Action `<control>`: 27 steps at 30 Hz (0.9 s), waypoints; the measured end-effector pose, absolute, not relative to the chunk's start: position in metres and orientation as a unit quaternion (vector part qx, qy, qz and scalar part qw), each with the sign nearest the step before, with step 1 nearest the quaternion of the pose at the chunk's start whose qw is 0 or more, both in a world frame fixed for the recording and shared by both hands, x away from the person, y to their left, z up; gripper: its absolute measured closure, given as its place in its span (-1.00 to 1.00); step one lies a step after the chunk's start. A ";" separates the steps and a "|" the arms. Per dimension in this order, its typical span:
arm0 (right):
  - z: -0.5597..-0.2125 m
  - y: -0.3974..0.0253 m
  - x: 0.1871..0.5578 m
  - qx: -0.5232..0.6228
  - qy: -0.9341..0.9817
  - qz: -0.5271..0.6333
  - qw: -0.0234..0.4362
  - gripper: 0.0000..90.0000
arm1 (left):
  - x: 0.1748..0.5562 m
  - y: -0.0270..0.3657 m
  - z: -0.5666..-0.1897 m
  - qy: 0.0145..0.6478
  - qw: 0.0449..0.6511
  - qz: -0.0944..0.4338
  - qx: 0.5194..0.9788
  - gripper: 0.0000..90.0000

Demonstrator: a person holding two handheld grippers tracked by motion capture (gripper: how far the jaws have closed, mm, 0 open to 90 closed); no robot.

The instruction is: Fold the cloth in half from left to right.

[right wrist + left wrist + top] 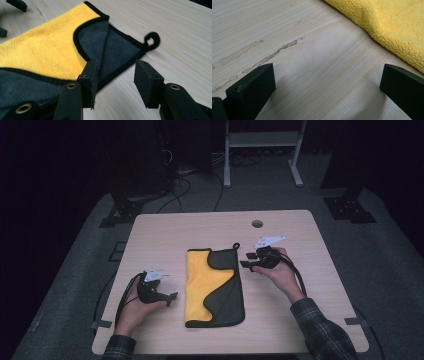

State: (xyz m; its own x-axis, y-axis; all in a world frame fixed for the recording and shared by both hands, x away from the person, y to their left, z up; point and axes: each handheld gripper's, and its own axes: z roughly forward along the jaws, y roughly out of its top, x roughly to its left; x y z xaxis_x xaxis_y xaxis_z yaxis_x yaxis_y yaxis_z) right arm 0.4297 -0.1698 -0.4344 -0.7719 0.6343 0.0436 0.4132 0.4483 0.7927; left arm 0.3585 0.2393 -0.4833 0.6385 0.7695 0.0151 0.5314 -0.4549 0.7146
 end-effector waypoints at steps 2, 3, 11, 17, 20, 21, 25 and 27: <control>-0.435 -0.163 0.431 0.309 0.843 0.421 0.128 0.18 | 0.358 0.239 -0.483 0.389 0.348 0.171 0.836 -1.00; -0.436 -0.159 0.433 0.306 0.845 0.421 0.126 0.19 | 0.358 0.239 -0.483 0.389 0.348 0.171 0.836 -1.00; -0.440 -0.137 0.444 0.302 0.849 0.418 0.115 0.22 | 0.358 0.239 -0.483 0.388 0.349 0.171 0.836 -1.00; -0.442 -0.118 0.451 0.292 0.852 0.421 0.109 0.23 | 0.358 0.239 -0.483 0.388 0.349 0.171 0.836 -1.00; -0.445 -0.108 0.452 0.290 0.852 0.423 0.103 0.24 | 0.358 0.239 -0.484 0.388 0.349 0.171 0.836 -1.00; -0.446 -0.105 0.452 0.290 0.853 0.423 0.100 0.24 | 0.358 0.239 -0.483 0.388 0.349 0.171 0.836 -1.00; -0.450 -0.094 0.452 0.284 0.856 0.421 0.096 0.24 | 0.358 0.239 -0.483 0.388 0.349 0.171 0.836 -1.00; -0.452 -0.086 0.453 0.280 0.857 0.421 0.094 0.24 | 0.358 0.239 -0.484 0.388 0.349 0.171 0.836 -1.00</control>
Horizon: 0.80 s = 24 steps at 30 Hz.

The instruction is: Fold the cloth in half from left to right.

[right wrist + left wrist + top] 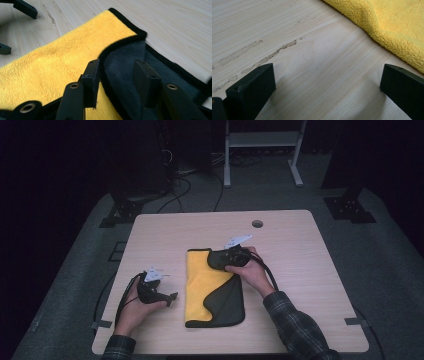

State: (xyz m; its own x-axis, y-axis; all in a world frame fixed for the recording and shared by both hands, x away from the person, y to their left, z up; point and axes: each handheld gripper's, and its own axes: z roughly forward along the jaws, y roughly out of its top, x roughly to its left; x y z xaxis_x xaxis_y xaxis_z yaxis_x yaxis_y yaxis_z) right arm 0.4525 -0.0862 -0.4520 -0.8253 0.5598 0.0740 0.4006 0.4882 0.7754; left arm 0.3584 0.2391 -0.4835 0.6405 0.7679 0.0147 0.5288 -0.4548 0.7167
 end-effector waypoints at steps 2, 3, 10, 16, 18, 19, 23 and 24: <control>-0.453 -0.079 0.453 0.277 0.860 0.419 0.093 0.24 | 0.358 0.239 -0.483 0.388 0.349 0.171 0.836 -1.00; -0.454 -0.077 0.453 0.275 0.861 0.419 0.093 0.23 | 0.358 0.239 -0.484 0.388 0.349 0.171 0.836 -1.00; -0.463 -0.054 0.457 0.273 0.868 0.405 0.094 0.15 | 0.358 0.239 -0.484 0.388 0.349 0.171 0.836 -1.00; -0.470 -0.045 0.460 0.276 0.871 0.391 0.107 0.18 | 0.358 0.239 -0.483 0.388 0.348 0.171 0.836 -1.00; -0.471 -0.045 0.461 0.277 0.871 0.391 0.110 0.25 | 0.358 0.239 -0.483 0.388 0.348 0.170 0.836 -1.00; -0.471 -0.045 0.461 0.278 0.871 0.390 0.112 0.32 | 0.358 0.239 -0.483 0.388 0.349 0.171 0.836 -1.00; -0.471 -0.048 0.463 0.282 0.870 0.390 0.111 0.70 | 0.358 0.239 -0.483 0.388 0.349 0.171 0.836 -1.00; -0.470 -0.049 0.463 0.284 0.868 0.393 0.110 0.77 | 0.358 0.239 -0.483 0.388 0.349 0.171 0.836 -1.00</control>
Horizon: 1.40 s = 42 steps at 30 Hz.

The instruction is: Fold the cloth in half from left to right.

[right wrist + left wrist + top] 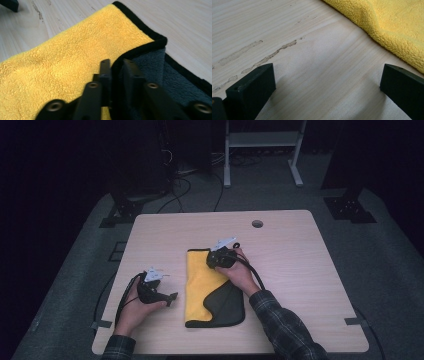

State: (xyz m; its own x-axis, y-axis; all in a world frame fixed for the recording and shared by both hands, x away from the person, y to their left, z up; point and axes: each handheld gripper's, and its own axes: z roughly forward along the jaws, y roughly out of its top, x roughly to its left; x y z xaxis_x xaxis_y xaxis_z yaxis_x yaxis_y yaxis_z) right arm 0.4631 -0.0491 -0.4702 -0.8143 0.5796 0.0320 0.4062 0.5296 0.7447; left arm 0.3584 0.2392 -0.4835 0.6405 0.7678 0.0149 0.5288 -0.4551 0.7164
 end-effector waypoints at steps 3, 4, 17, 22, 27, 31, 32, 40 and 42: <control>-0.469 -0.051 0.464 0.288 0.866 0.395 0.106 0.83 | 0.358 0.239 -0.483 0.388 0.349 0.171 0.836 -1.00; -0.468 -0.051 0.464 0.290 0.864 0.397 0.104 0.83 | 0.358 0.239 -0.483 0.388 0.349 0.171 0.836 -1.00; -0.442 -0.074 0.475 0.320 0.843 0.412 0.135 0.85 | 0.358 0.239 -0.483 0.388 0.349 0.171 0.836 -1.00; -0.439 -0.092 0.491 0.350 0.834 0.402 0.145 0.85 | 0.358 0.239 -0.484 0.388 0.349 0.171 0.836 -1.00; -0.446 -0.102 0.501 0.369 0.833 0.386 0.148 0.85 | 0.358 0.239 -0.484 0.388 0.349 0.171 0.836 -1.00; -0.455 -0.106 0.505 0.377 0.835 0.374 0.148 0.85 | 0.358 0.239 -0.484 0.388 0.349 0.171 0.836 -1.00; -0.457 -0.106 0.506 0.375 0.837 0.369 0.152 0.85 | 0.358 0.239 -0.483 0.388 0.349 0.171 0.836 -1.00; -0.470 -0.109 0.510 0.374 0.843 0.347 0.172 0.68 | 0.358 0.239 -0.484 0.388 0.349 0.171 0.835 -1.00; -0.468 -0.114 0.510 0.381 0.838 0.346 0.180 0.56 | 0.358 0.239 -0.483 0.388 0.349 0.171 0.836 -1.00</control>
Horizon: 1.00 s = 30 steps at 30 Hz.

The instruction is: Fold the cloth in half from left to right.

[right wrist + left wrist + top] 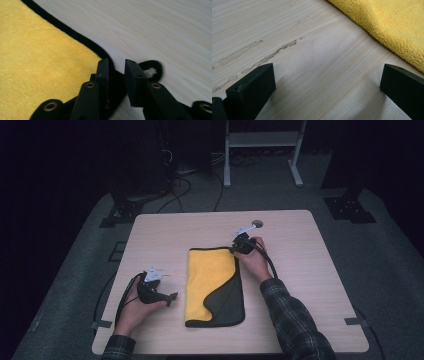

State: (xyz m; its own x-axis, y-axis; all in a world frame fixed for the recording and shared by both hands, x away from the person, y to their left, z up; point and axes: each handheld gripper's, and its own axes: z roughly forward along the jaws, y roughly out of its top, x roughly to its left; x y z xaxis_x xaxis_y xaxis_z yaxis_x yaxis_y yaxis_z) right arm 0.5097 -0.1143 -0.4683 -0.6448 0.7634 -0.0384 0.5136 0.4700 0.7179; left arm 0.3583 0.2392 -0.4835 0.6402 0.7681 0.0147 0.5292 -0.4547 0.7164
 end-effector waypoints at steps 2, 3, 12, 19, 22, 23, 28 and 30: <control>-0.466 -0.120 0.510 0.385 0.833 0.352 0.183 0.48 | 0.358 0.239 -0.483 0.388 0.349 0.171 0.835 -1.00; -0.464 -0.124 0.510 0.386 0.830 0.357 0.183 0.45 | 0.358 0.239 -0.483 0.388 0.349 0.171 0.835 -1.00; -0.449 -0.145 0.500 0.388 0.817 0.390 0.176 0.38 | 0.358 0.239 -0.484 0.389 0.349 0.171 0.835 -1.00; -0.440 -0.156 0.476 0.375 0.814 0.413 0.160 0.38 | 0.358 0.239 -0.483 0.389 0.349 0.171 0.835 -1.00; -0.438 -0.158 0.465 0.371 0.814 0.422 0.148 0.37 | 0.358 0.239 -0.484 0.390 0.349 0.172 0.835 -1.00; -0.438 -0.158 0.461 0.370 0.814 0.425 0.142 0.36 | 0.358 0.239 -0.484 0.390 0.349 0.172 0.835 -1.00; -0.436 -0.157 0.439 0.351 0.814 0.448 0.113 0.34 | 0.358 0.239 -0.484 0.390 0.349 0.172 0.835 -1.00; -0.434 -0.155 0.428 0.339 0.816 0.456 0.106 0.34 | 0.358 0.239 -0.483 0.390 0.348 0.171 0.835 -1.00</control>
State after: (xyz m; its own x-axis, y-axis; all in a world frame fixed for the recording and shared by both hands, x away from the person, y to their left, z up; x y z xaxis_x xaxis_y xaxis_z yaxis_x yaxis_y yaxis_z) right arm 0.4282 -0.1553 -0.4343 -0.7472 0.6504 0.1368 0.4577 0.3542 0.8155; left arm 0.3580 0.2389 -0.4833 0.6373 0.7705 0.0140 0.5323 -0.4532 0.7150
